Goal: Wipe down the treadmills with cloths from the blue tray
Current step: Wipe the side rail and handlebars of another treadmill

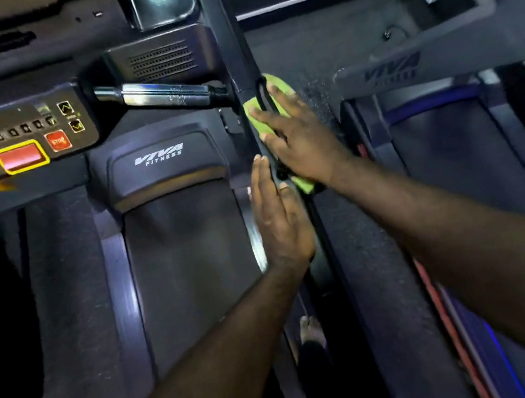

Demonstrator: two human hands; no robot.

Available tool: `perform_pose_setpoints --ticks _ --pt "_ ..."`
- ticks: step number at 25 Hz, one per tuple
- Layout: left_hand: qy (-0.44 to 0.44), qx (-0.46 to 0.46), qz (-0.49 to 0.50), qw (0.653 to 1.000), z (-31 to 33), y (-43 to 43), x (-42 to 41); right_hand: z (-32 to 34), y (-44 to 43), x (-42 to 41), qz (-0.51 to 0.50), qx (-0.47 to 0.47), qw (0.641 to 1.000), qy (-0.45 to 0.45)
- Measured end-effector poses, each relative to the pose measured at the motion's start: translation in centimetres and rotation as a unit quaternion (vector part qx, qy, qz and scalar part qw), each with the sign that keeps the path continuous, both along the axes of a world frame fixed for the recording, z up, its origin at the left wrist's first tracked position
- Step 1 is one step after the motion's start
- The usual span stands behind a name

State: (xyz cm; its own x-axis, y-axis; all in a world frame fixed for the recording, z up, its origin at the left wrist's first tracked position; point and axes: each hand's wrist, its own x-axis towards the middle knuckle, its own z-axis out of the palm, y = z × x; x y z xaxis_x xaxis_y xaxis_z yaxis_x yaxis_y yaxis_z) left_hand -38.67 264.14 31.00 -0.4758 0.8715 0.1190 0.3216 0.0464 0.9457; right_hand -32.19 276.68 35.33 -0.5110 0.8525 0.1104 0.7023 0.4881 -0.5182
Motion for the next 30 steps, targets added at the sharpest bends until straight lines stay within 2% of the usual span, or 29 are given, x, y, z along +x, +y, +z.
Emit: perform_pose_setpoints --ticks 3,5,8,11,13,17,18,20,22,24,27,29,30 --pt "-0.056 -0.020 0.029 0.998 0.7 -0.9 -2.3 1.1 -9.9 2.7 -0.021 0.014 0.999 -0.039" --pt "-0.072 -0.053 0.029 0.996 0.8 -0.7 -4.5 1.5 -13.0 2.7 -0.019 0.034 0.995 -0.093" --pt "-0.063 -0.059 0.002 0.996 0.5 -0.4 -6.0 1.2 -5.5 -1.6 -0.030 0.087 0.986 -0.137" --pt "-0.064 -0.072 -0.021 0.995 -0.1 -1.0 -7.2 1.0 2.7 -5.1 -0.081 0.061 0.988 -0.118" --pt "-0.072 -0.100 -0.048 0.991 -0.1 -1.3 -8.2 0.7 1.0 -4.4 -0.094 0.068 0.986 -0.117" --pt "-0.083 -0.123 -0.113 0.982 1.3 0.7 -9.7 1.3 -11.7 -0.8 -0.127 0.033 0.981 -0.141" --pt "-0.082 -0.129 -0.128 0.980 1.6 1.2 -10.1 1.4 -12.9 -0.7 -0.130 0.032 0.978 -0.160" --pt "-0.073 -0.134 -0.153 0.976 1.7 1.8 -11.1 1.2 -9.8 -1.8 -0.126 0.066 0.974 -0.175" --pt "-0.059 -0.146 -0.166 0.974 1.2 2.2 -12.5 0.8 -3.7 -4.0 -0.105 0.118 0.967 -0.199" --pt "-0.056 -0.182 -0.169 0.967 1.0 2.3 -13.9 1.0 0.8 -5.7 -0.079 0.131 0.962 -0.227" --pt "-0.116 -0.218 -0.160 0.956 1.2 2.0 -15.0 2.2 -0.2 -5.1 0.005 0.116 0.945 -0.305" --pt "-0.193 -0.231 -0.129 0.945 0.5 1.6 -14.6 2.9 -4.9 -4.0 0.130 0.109 0.906 -0.389" --pt "-0.243 -0.239 -0.103 0.934 -0.1 1.2 -14.2 2.9 -7.4 -3.6 0.219 0.098 0.865 -0.440"
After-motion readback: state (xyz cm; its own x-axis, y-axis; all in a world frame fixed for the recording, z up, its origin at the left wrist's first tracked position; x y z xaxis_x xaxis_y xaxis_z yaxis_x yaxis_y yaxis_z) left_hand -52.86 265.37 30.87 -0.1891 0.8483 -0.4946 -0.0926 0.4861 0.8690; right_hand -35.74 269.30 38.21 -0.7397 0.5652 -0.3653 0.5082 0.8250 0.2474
